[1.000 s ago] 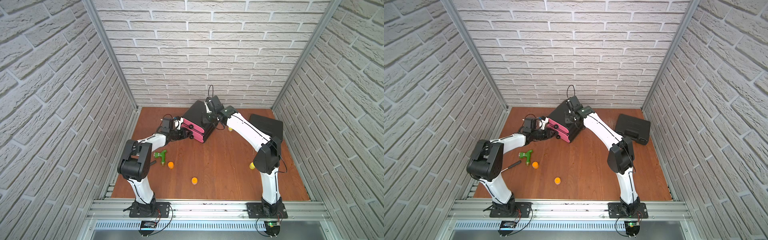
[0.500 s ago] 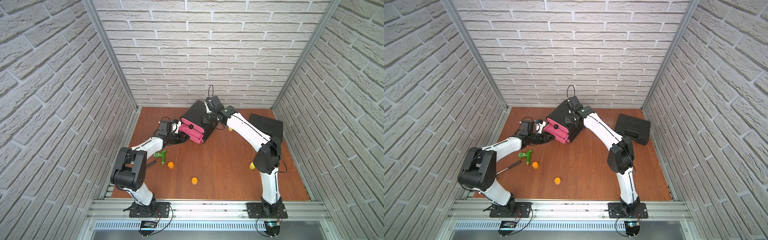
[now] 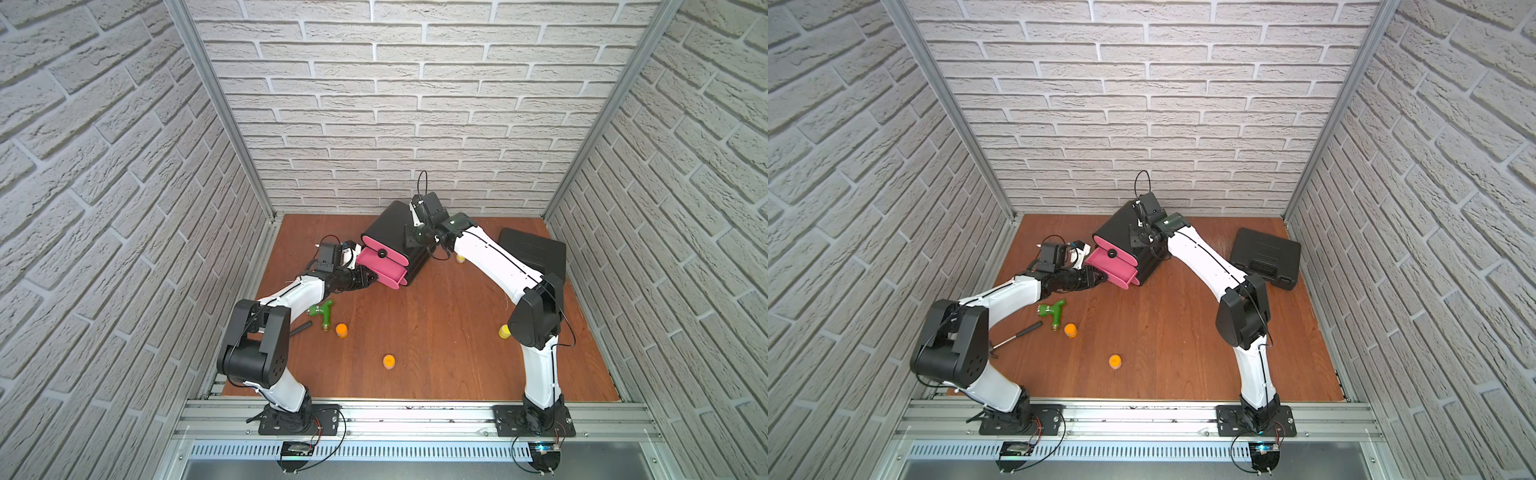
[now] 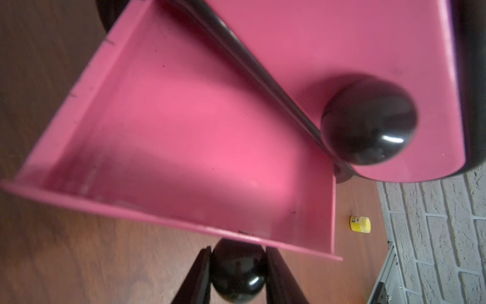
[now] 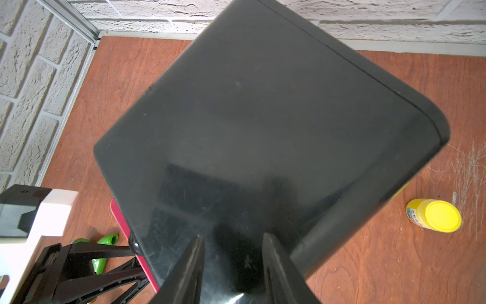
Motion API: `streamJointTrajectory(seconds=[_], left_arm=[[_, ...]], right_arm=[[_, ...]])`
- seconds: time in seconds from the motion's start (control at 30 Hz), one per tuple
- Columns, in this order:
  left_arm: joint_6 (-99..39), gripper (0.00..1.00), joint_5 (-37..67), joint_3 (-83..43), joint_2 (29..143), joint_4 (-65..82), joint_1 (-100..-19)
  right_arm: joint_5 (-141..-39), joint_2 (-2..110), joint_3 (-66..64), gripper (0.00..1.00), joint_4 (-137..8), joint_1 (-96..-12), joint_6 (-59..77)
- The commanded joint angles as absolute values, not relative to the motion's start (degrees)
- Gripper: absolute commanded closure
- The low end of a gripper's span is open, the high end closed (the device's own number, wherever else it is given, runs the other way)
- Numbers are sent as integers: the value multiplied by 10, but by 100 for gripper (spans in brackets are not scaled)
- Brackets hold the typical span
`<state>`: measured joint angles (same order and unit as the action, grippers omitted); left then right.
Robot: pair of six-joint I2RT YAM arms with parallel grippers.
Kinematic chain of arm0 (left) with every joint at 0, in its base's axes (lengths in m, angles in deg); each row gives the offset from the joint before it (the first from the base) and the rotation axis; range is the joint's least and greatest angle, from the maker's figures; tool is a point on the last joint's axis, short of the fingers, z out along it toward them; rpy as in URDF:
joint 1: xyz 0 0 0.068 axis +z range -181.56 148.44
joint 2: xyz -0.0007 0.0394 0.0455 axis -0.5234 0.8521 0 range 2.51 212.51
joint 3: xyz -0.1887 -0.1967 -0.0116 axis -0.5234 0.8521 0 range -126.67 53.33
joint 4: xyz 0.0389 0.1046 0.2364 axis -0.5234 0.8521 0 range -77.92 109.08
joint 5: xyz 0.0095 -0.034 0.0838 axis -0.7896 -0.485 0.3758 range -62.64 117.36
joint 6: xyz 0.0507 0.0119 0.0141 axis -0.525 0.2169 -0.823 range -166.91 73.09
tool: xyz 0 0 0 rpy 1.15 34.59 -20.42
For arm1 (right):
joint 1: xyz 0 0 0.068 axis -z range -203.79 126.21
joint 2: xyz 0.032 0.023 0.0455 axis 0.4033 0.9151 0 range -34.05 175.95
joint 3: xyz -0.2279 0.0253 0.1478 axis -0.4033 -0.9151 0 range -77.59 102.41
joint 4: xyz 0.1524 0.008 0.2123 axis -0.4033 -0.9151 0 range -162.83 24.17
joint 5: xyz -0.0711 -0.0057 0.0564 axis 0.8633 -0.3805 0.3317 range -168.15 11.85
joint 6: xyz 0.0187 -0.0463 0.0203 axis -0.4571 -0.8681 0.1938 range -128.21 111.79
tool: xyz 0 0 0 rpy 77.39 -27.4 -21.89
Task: Put the paint cans in the drawer according to color
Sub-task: Open the drawer in the storage box, then pick up the paint can at the center of the board.
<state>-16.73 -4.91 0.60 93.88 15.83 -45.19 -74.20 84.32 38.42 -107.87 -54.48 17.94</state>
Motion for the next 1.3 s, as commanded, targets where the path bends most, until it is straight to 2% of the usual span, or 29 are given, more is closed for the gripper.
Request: streamJointTrajectory(seconds=[0.0, 0.07, 0.23, 0.4, 0.57, 0.73, 0.87, 1.03, 1.13, 1.27], left_arm=[[-171, 90, -37, 19, 915, 179, -455], [-169, 88, -35, 20, 911, 179, -455], [-164, 64, -27, 24, 896, 185, -457], [-170, 54, -26, 14, 880, 210, -456], [-172, 45, -11, 9, 833, 256, -456], [-165, 43, 51, 2, 778, 353, -458], [-167, 43, 135, -11, 736, 455, -474], [-167, 58, 259, -64, 752, 619, -515], [-165, 61, 303, -90, 781, 683, -541], [-146, 59, 339, -95, 813, 710, -567]], right_arm=[[-752, 853, 356, 58, -1143, -539, 181], [-753, 853, 357, 58, -1142, -539, 184], [-759, 850, 366, 58, -1140, -540, 187], [-774, 839, 385, 54, -1146, -539, 195], [-792, 818, 396, 46, -1158, -538, 200], [-798, 765, 374, 29, -1176, -539, 200], [-793, 708, 322, 20, -1179, -539, 199], [-781, 621, 242, 9, -1195, -539, 201], [-765, 570, 182, 0, -1196, -541, 207], [-744, 521, 109, 0, -1181, -541, 221]])
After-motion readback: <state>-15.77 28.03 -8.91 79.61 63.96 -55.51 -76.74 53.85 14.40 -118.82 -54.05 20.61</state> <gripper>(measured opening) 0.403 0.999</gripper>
